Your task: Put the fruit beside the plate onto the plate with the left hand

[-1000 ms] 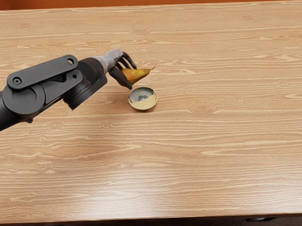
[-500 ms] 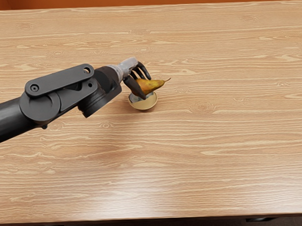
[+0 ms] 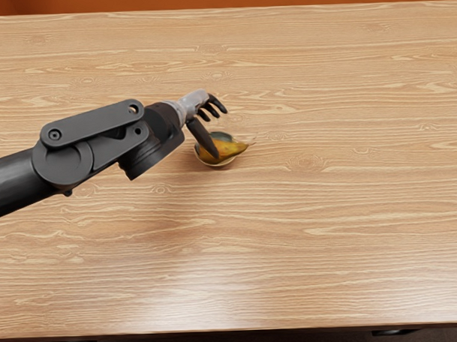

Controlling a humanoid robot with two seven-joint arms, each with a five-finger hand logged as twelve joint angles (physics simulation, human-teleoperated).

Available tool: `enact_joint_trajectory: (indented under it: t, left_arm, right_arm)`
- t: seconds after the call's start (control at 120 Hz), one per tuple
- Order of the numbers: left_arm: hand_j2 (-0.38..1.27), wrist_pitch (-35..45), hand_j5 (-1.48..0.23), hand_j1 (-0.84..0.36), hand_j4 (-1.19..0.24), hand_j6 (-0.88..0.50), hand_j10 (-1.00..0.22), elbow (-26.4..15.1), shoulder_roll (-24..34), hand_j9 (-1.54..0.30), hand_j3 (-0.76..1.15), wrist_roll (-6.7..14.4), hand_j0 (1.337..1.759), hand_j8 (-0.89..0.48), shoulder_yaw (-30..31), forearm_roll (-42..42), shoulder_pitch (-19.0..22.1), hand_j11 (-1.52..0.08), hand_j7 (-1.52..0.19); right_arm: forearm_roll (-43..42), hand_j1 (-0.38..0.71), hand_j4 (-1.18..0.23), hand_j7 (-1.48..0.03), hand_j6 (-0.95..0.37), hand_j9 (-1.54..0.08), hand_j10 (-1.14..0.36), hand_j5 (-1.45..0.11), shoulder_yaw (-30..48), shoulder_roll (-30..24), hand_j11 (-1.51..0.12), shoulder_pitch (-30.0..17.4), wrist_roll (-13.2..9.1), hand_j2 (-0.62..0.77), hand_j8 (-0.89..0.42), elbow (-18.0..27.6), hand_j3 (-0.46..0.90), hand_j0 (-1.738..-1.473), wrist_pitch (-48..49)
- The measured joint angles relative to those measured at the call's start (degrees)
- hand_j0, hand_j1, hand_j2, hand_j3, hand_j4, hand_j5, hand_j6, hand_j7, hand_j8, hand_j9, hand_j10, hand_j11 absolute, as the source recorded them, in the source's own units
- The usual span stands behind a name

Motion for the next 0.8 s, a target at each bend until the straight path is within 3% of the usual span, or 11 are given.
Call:
enact_joint_trajectory:
  t: [0.217, 0.458, 0.583, 0.8]
  left_arm:
    - [0.06, -2.64, -0.24, 0.15, -0.18, -0.16, -0.18, -0.18, 0.51, -0.24, 0.00, 0.00, 1.658, -0.15, -2.11, -0.78, -0.63, -0.24, -0.24]
    - [0.03, -30.52, -0.15, 0.22, -0.11, -0.11, -0.11, -0.25, 11.58, -0.14, 0.00, 0.00, 1.658, -0.10, -17.36, -19.80, 0.43, -0.14, -0.14]
    - [0.02, -41.61, -0.13, 0.24, -0.10, -0.09, -0.10, -0.25, 17.35, -0.13, 0.00, 0.00, 1.658, -0.09, -21.32, -30.92, 0.71, -0.13, -0.13]
    - [0.02, -46.45, -0.11, 0.25, -0.09, -0.09, -0.09, -0.13, 21.79, -0.11, 0.00, 0.00, 1.658, -0.09, -29.24, -41.19, 12.71, -0.11, -0.11]
  right_arm:
    - [0.00, -0.32, -0.02, -0.03, -0.02, -0.03, -0.02, -0.03, -0.02, 0.00, -0.03, 0.00, 0.01, 0.00, -0.02, 0.00, 0.00, -1.658, 0.00]
    - [0.00, -0.32, -0.02, -0.03, -0.02, -0.03, -0.02, -0.03, -0.03, 0.00, -0.03, 0.00, 0.02, 0.00, -0.02, -0.01, 0.00, -1.658, 0.00]
    - [0.00, -0.32, -0.02, -0.03, -0.02, -0.03, -0.02, -0.03, -0.03, 0.00, -0.03, 0.00, 0.02, 0.00, -0.02, -0.01, 0.00, -1.658, 0.00]
    - [0.00, -0.32, -0.02, -0.03, -0.02, -0.03, -0.02, -0.03, -0.02, 0.00, -0.03, 0.00, 0.01, 0.00, -0.02, -0.01, 0.00, -1.658, 0.00]
